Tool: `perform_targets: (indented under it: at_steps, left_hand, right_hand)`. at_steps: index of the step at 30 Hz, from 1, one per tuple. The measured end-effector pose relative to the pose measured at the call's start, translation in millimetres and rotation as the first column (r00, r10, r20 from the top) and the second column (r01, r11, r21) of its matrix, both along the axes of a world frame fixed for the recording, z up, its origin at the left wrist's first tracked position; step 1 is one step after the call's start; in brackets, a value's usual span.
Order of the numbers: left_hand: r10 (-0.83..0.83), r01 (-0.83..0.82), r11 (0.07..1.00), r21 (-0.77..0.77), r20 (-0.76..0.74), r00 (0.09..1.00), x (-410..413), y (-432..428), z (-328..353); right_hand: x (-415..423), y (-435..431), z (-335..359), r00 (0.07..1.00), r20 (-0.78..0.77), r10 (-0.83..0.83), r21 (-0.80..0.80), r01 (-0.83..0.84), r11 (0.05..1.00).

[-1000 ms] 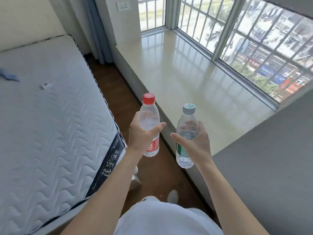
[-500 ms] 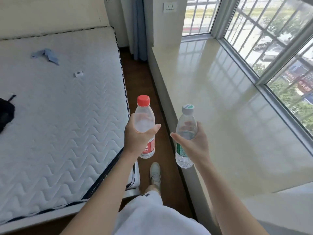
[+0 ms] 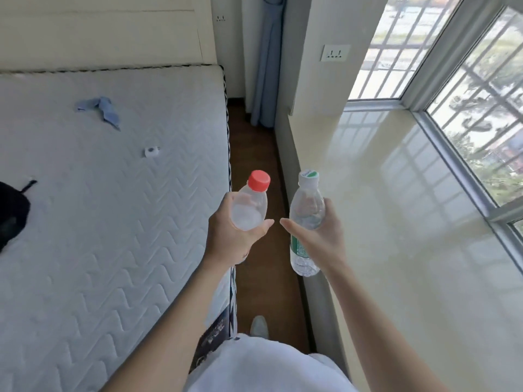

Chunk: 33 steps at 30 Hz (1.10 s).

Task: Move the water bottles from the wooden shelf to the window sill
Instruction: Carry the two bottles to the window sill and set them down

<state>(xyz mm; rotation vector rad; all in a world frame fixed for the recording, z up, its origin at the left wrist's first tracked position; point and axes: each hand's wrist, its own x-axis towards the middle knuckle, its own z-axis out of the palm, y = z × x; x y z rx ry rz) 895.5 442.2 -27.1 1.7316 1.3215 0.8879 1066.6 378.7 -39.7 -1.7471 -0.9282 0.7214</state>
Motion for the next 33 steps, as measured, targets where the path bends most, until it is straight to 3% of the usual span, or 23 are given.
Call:
perform_targets:
  at_steps: [20, 33]
  left_hand:
    - [0.164, -0.162, 0.986, -0.040, 0.056, 0.985, 79, 294, -11]
    - [0.024, -0.024, 0.999, -0.028, 0.010, 1.000, 218, 506, 2]
  right_hand:
    - [96, 305, -18, 0.992, -0.012, 0.123, 0.019, -0.123, 0.992]
    - [235, 518, -7, 0.997, -0.052, 0.056, 0.059, -0.053, 0.997]
